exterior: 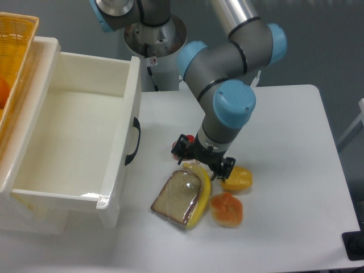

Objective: Pick up the toast
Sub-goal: 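Move the gripper down over the bagged toast slice beside the banana, then close the gripper on the edge of the bagged toast slice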

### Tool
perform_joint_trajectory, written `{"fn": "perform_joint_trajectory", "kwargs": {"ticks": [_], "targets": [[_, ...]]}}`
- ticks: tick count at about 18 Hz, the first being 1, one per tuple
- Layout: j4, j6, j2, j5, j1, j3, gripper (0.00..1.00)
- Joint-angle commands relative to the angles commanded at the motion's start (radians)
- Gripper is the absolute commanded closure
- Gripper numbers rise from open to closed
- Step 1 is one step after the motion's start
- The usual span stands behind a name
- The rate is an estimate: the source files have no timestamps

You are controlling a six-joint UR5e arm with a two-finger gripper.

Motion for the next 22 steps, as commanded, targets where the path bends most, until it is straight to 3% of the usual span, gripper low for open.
{"fn": "perform_joint_trajectory", "kwargs": {"ticks": [6, 22], "targets": [[0.016, -0.006, -0.045, 0.002, -0.011, 0.000, 0.00], [0.026, 0.002, -0.088, 0.021, -0.002, 0.009, 0.00]]}}
